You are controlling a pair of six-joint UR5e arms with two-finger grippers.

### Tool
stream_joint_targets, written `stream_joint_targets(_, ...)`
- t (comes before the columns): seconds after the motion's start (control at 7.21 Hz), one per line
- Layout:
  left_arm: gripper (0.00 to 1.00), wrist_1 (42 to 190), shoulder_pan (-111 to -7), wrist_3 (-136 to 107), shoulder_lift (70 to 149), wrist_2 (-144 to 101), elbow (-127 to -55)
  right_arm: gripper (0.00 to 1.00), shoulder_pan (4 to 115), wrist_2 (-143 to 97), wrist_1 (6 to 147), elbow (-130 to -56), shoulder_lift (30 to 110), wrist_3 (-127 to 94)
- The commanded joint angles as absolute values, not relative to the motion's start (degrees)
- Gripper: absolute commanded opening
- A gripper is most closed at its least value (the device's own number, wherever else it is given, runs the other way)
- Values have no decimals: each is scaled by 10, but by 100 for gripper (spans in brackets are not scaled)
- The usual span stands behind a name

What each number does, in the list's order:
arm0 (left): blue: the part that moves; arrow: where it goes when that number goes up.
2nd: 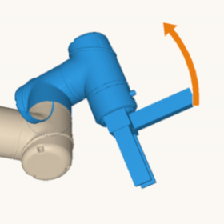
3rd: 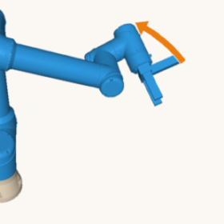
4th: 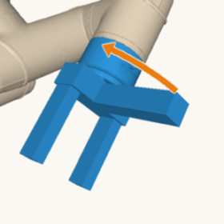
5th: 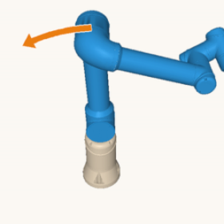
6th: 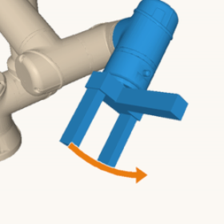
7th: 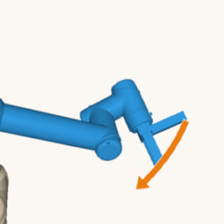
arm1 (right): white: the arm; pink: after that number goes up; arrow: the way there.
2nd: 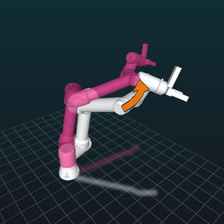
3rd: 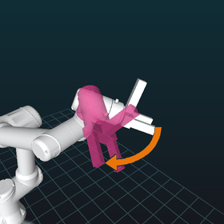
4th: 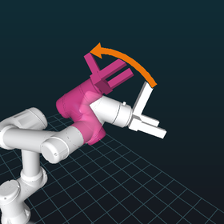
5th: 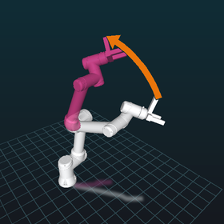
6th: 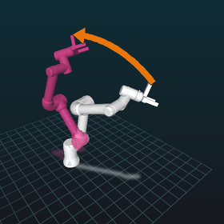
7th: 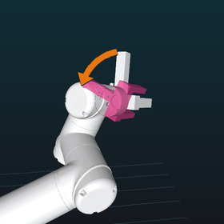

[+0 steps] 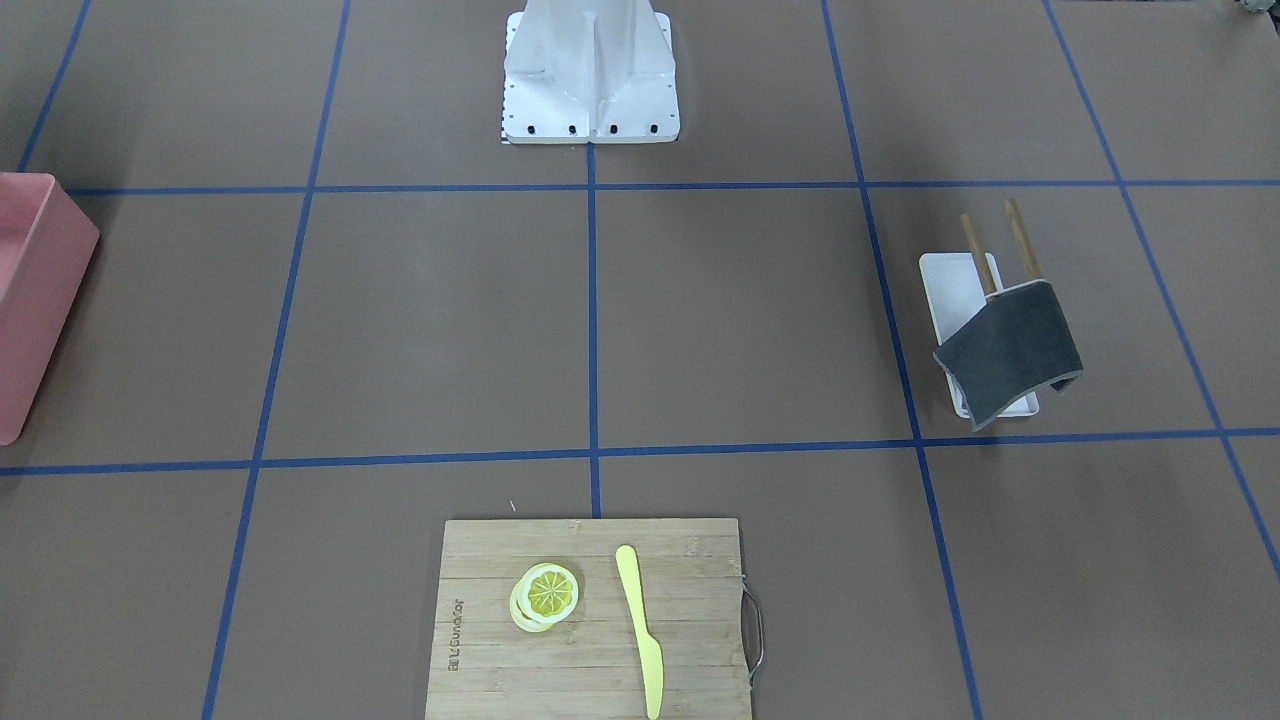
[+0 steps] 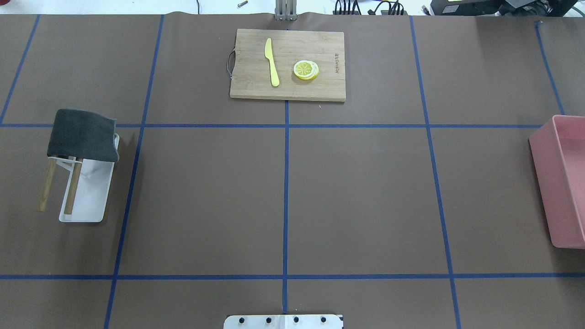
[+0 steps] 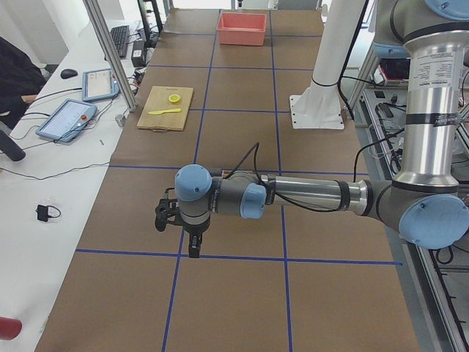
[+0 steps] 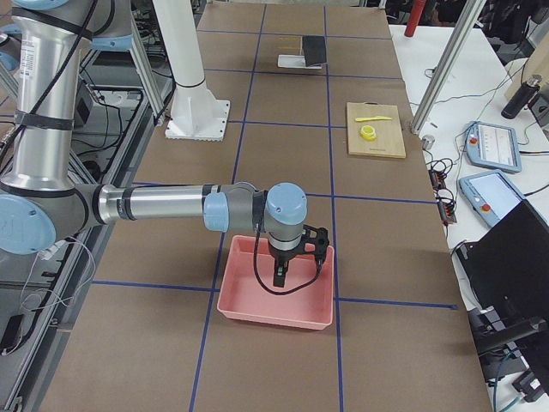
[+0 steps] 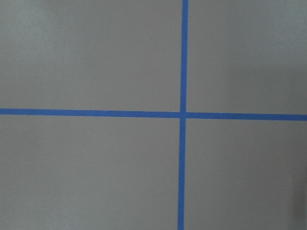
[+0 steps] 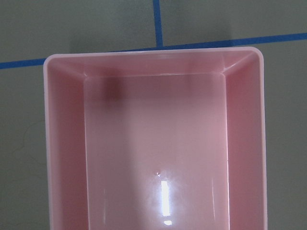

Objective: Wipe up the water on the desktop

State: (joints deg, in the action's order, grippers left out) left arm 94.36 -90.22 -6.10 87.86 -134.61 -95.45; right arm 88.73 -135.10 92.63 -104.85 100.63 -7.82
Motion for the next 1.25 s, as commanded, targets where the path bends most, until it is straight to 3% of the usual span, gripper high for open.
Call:
stream_joint_targets(0.0, 98, 944, -903, -59, 869, -1346, -961, 100, 893, -1353, 927, -1050, 1010, -79)
stream_joint_targets(1.11, 98, 946, -902, -59, 869, -1347, -952, 100, 893, -1354, 926, -1057, 1004, -80)
